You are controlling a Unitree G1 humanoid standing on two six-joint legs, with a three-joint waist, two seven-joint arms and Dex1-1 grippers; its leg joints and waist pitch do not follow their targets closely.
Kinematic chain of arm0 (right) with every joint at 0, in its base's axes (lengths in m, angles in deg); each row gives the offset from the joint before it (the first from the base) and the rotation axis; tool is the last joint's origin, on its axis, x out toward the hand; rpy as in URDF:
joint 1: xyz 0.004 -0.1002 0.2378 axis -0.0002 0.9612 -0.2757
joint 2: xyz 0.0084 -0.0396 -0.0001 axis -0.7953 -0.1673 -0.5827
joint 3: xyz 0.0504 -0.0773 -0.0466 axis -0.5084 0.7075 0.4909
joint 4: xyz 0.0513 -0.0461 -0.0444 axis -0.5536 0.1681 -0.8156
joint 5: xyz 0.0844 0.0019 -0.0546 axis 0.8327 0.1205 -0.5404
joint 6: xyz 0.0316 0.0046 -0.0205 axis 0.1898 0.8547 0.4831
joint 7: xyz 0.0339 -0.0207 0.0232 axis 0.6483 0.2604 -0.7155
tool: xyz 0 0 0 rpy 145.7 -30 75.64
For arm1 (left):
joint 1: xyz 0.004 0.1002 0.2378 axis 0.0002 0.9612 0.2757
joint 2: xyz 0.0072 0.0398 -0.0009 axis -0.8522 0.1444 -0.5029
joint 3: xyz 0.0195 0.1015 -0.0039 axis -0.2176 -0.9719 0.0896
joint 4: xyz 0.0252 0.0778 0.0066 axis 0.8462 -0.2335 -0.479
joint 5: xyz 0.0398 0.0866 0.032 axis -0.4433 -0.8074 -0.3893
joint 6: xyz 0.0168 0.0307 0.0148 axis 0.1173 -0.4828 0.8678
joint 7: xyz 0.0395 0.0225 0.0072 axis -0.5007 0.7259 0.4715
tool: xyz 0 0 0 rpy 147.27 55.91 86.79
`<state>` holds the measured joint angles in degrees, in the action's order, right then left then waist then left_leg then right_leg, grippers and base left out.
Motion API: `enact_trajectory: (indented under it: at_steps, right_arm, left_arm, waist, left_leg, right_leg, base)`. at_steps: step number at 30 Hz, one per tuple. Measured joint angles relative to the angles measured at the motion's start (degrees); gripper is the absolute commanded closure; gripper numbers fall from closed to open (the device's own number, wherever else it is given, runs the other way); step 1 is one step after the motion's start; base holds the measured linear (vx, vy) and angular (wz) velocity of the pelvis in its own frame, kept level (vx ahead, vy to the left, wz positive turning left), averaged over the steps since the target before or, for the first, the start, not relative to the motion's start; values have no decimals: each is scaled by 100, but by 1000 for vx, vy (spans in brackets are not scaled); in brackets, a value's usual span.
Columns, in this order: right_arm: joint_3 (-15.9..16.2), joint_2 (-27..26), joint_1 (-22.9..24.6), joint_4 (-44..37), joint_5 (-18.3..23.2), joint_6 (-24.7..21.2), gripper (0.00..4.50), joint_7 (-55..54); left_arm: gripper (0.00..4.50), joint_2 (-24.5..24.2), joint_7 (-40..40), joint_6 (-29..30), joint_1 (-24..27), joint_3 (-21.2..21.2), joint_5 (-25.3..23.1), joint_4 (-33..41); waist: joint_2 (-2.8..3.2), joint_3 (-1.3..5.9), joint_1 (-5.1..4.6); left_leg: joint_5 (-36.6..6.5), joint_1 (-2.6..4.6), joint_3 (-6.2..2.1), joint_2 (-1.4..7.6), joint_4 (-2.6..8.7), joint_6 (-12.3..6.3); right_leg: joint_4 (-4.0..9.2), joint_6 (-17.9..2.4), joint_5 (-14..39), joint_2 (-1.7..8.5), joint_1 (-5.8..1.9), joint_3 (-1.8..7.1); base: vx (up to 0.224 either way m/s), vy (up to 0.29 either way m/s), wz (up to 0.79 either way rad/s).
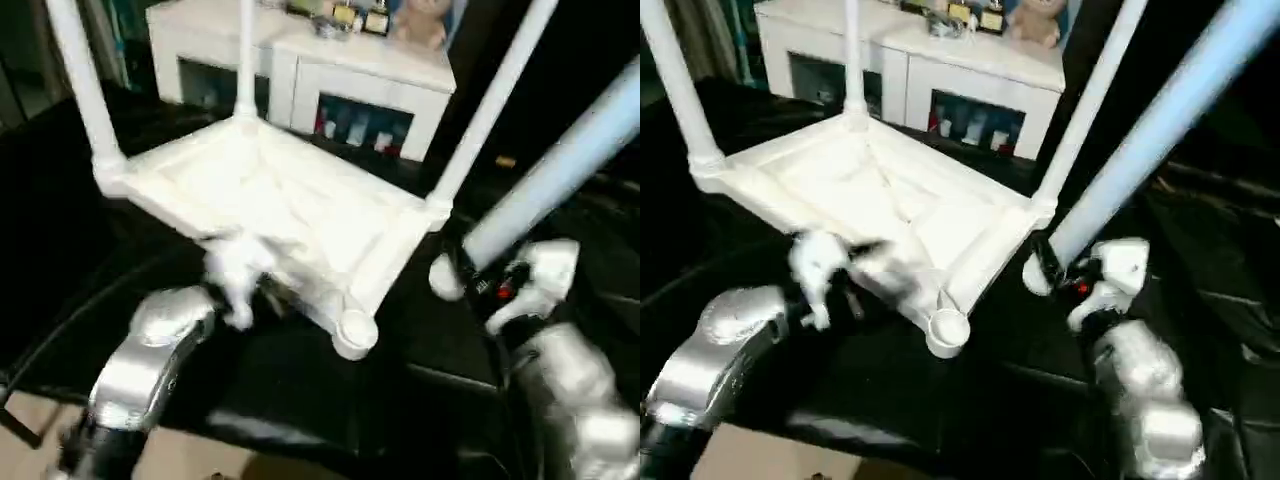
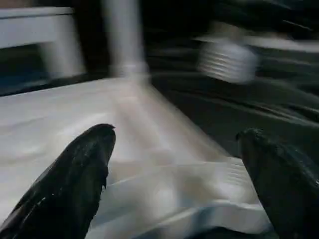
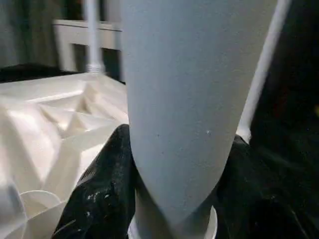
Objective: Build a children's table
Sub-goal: Pick table leg
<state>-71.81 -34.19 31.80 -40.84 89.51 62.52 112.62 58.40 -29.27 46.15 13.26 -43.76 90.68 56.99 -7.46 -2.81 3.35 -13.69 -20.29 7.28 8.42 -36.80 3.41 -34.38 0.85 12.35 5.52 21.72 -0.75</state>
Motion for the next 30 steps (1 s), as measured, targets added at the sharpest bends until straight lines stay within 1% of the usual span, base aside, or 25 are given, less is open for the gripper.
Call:
enact_trajectory:
  at_steps: [1, 2, 3, 4, 6, 7, 8, 9, 11, 12, 13, 14, 15, 16, 19, 20, 21, 24, 27, 28, 30]
  right_arm:
    - [-45, 143, -83, 43, 134, -64, 264, 277]
    - [-57, 217, -131, 71, 217, -131, 264, 450]
    - [-56, 298, -144, 93, 273, -176, 264, 628]
    - [-23, 463, -162, 168, 308, -222, 264, 878]
    - [48, 733, -199, 259, 310, -282, 264, 1266]
    - [159, 916, -208, 299, 314, -305, 264, 1533]
    - [245, 1007, -220, 297, 317, -324, 264, 1710]
    - [318, 1086, -224, 297, 324, -351, 264, 1870]
    - [423, 1164, -223, 299, 367, -402, 264, 2103]
    - [469, 1187, -223, 299, 378, -418, 264, 2186]
    - [529, 1233, -223, 296, 384, -427, 264, 2291]
    - [565, 1265, -219, 288, 384, -439, 264, 2399]
    - [601, 1274, -213, 284, 384, -446, 264, 2460]
    - [644, 1274, -177, 268, 384, -451, 264, 2489]
    - [708, 1273, -79, 263, 381, -451, 264, 2564]
    - [735, 1273, -71, 261, 382, -450, 264, 2586]
    - [747, 1271, -57, 259, 382, -450, 264, 2593]
    - [757, 1268, 52, 205, 382, -449, 264, 2596]
    - [761, 1269, 121, 173, 372, -432, 264, 2596]
    - [764, 1268, 134, 172, 372, -426, 264, 2595]
    - [765, 1267, 144, 163, 372, -425, 264, 2591]
  left_arm:
    - [0, -55, 314, -10, -260, -144, 4, -150]
    - [0, -94, 489, -26, -404, -206, -6, -253]
    - [0, -123, 652, -44, -538, -264, -40, -386]
    - [0, -130, 835, -53, -731, -352, -119, -636]
    - [0, -174, 1076, -79, -1047, -444, -305, -1055]
    - [0, -301, 1315, -185, -1304, -657, -523, -1400]
    - [0, -408, 1481, -237, -1431, -760, -665, -1593]
    - [18, -500, 1641, -270, -1547, -868, -778, -1774]
    - [35, -619, 1881, -333, -1633, -1034, -950, -2041]
    - [35, -639, 1947, -374, -1640, -1113, -1009, -2139]
    - [39, -655, 2031, -441, -1712, -1240, -1060, -2323]
    - [50, -651, 2114, -526, -1810, -1293, -1094, -2469]
    - [66, -663, 2189, -550, -1905, -1320, -1113, -2569]
    - [79, -692, 2256, -596, -2011, -1324, -1133, -2653]
    - [81, -691, 2362, -867, -2225, -1322, -1244, -2953]
    - [94, -675, 2370, -956, -2263, -1320, -1277, -3061]
    - [120, -650, 2377, -1019, -2285, -1320, -1293, -3148]
    - [118, -565, 2406, -1224, -2329, -1318, -1333, -3386]
    - [163, -573, 2585, -1413, -2480, -1342, -1340, -3600]
    - [164, -575, 2623, -1460, -2525, -1342, -1341, -3644]
    - [160, -552, 2682, -1601, -2651, -1347, -1366, -3831]
  waist:
    - [-46, 1, -1]
    - [-82, 4, -2]
    - [-104, 9, -2]
    - [-114, 11, 7]
    - [-121, 14, 5]
    - [-124, 15, 8]
    - [-129, 17, 5]
    - [-134, 20, 1]
    - [-132, 20, 5]
    - [-133, 20, 15]
    - [-133, 20, 28]
    - [-136, 19, 42]
    - [-136, 19, 50]
    - [-134, 18, 53]
    - [-112, 7, 74]
    - [-105, 3, 77]
    - [-98, 1, 84]
    - [-80, -8, 133]
    - [-49, -12, 174]
    - [-30, -8, 176]
    - [-11, -10, 179]
  left_leg:
    - [120, 4, 14, 11, 29, -2]
    - [134, 6, 35, 24, 29, -13]
    - [134, 12, 55, 53, 33, -12]
    - [135, 12, 63, 71, 37, -9]
    - [140, 8, 106, 97, 69, 0]
    - [156, 6, 117, 105, 84, 27]
    - [156, 3, 124, 105, 97, 28]
    - [156, -8, 131, 109, 105, 33]
    - [169, -32, 136, 127, 134, 59]
    - [178, -41, 137, 137, 147, 54]
    - [190, -69, 136, 147, 148, 50]
    - [194, -96, 144, 151, 148, 56]
    - [196, -103, 147, 155, 149, 57]
    - [196, -100, 150, 157, 150, 57]
    - [196, -85, 154, 157, 150, 59]
    - [195, -79, 154, 157, 150, 70]
    - [183, -77, 153, 157, 150, 98]
    - [196, -68, 156, 167, 150, 116]
    - [201, -69, 156, 174, 150, 124]
    - [201, -70, 156, 174, 150, 125]
    - [202, -73, 156, 177, 150, 125]
  right_leg:
    - [-4, 39, -83, 0, 13, 2]
    - [-10, 80, -131, 0, 20, 5]
    - [-11, 90, -137, -6, 23, -3]
    - [-12, 92, -138, -11, 26, -15]
    - [-16, 120, -158, -14, 49, -13]
    - [-32, 129, -173, -13, 65, -12]
    - [-47, 130, -183, -13, 84, -8]
    - [-63, 131, -189, -13, 110, -5]
    - [-74, 101, -232, -25, 153, -16]
    - [-75, 97, -228, -34, 166, -22]
    - [-88, 79, -217, -40, 194, -33]
    - [-95, 72, -214, -44, 226, -40]
    - [-97, 67, -213, -46, 233, -44]
    - [-100, 57, -207, -46, 232, -47]
    - [-96, 42, -213, -43, 215, -43]
    - [-94, 36, -217, -38, 212, -42]
    - [-95, 33, -220, -34, 211, -42]
    - [-95, 29, -223, -33, 196, -45]
    - [-96, 30, -230, -33, 196, -53]
    - [-97, 29, -231, -33, 195, -53]
    - [-97, 29, -231, -34, 197, -58]
  base:
    - [0, 0, 0]
    - [0, 0, 0]
    - [0, 0, 0]
    - [0, 0, 0]
    - [0, 0, 0]
    - [0, 0, 0]
    - [0, 0, 0]
    - [0, 0, 0]
    - [27, -23, -1]
    - [54, -41, -1]
    - [54, -41, -1]
    - [0, 0, 0]
    - [0, 0, 0]
    - [0, 0, 0]
    - [0, 0, 0]
    - [0, 0, 0]
    - [0, 0, 0]
    - [0, 0, 0]
    - [0, 0, 0]
    - [0, 0, 0]
    - [0, 0, 0]
